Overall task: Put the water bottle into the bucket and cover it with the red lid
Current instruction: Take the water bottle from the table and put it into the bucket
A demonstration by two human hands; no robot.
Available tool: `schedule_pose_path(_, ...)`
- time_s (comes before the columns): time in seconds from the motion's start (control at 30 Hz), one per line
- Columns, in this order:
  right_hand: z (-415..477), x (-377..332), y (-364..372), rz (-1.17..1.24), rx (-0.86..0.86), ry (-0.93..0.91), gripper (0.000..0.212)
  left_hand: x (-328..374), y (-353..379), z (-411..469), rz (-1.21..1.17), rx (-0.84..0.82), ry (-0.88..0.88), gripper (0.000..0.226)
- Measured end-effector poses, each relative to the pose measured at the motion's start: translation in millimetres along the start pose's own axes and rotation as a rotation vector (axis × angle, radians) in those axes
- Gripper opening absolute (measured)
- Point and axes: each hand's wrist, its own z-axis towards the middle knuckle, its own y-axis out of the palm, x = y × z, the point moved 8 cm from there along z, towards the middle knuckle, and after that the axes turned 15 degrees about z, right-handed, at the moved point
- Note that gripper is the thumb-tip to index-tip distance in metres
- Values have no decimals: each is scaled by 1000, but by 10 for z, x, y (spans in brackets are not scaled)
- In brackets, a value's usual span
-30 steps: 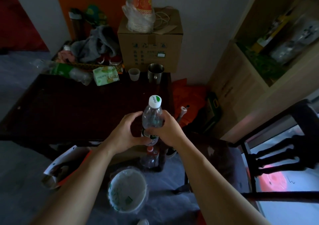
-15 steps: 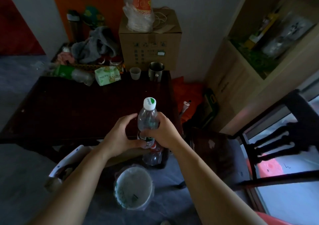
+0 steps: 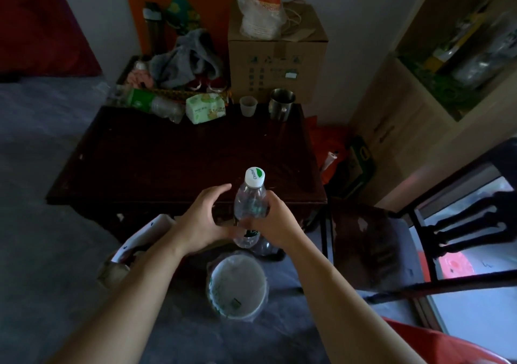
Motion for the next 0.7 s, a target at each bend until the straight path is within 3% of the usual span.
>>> schedule_pose_path(0.3,140,943,327,83,38,30,67,-769,654,9,6,-9,-10,111)
schedule_pose_path(0.4,257,1501,534,116,56,28,74,-1165,1033,93,-1,-27,14,109)
schedule_pose_path(0.7,845,3386,1202,69,43,41,67,-2621,2260,377,-53,-53,42,103)
